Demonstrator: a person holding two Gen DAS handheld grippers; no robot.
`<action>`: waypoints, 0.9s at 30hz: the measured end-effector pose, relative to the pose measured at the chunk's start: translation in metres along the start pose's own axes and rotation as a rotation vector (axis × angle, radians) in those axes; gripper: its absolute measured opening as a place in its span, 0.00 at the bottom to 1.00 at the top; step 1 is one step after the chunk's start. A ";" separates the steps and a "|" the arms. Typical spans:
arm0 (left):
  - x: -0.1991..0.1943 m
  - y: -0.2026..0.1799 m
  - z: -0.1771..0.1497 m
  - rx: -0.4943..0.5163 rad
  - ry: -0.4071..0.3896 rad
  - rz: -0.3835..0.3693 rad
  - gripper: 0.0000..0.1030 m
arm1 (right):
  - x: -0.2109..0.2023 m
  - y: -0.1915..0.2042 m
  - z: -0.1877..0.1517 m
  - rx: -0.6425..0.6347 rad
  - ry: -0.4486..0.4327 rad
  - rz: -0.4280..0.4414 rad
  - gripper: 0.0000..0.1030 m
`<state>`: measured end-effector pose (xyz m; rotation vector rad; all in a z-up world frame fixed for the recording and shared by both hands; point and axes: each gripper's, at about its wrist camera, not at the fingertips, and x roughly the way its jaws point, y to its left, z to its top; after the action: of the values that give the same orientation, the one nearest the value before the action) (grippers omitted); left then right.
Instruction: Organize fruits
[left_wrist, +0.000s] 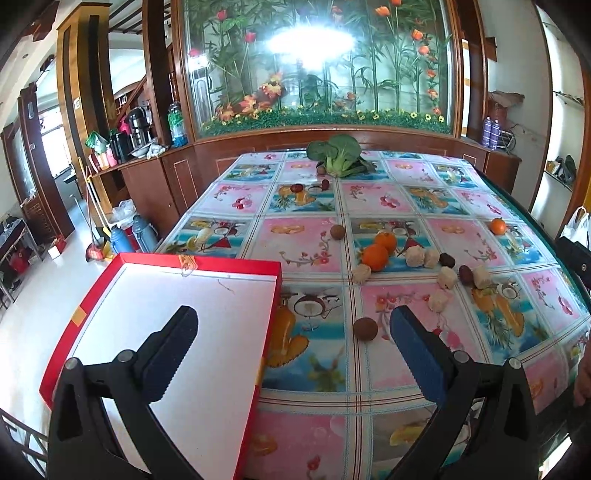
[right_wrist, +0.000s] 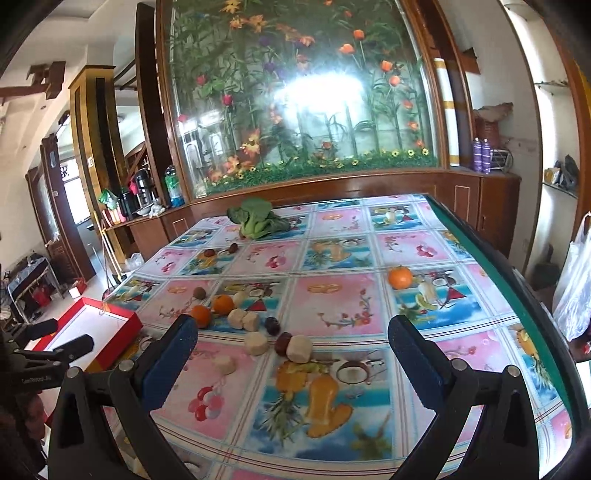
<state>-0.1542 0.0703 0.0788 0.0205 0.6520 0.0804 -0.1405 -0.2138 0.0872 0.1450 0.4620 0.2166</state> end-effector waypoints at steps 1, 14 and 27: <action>0.001 0.000 0.000 -0.001 0.003 -0.002 1.00 | 0.001 0.000 0.000 0.001 0.005 0.002 1.00; 0.009 -0.006 -0.002 0.021 0.035 0.000 1.00 | 0.008 -0.001 -0.003 0.010 0.024 -0.003 1.00; 0.019 -0.008 0.001 0.025 0.049 0.012 1.00 | 0.014 -0.001 0.002 -0.009 0.029 -0.016 1.00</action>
<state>-0.1378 0.0644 0.0674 0.0470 0.7016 0.0847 -0.1267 -0.2115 0.0831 0.1295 0.4910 0.2056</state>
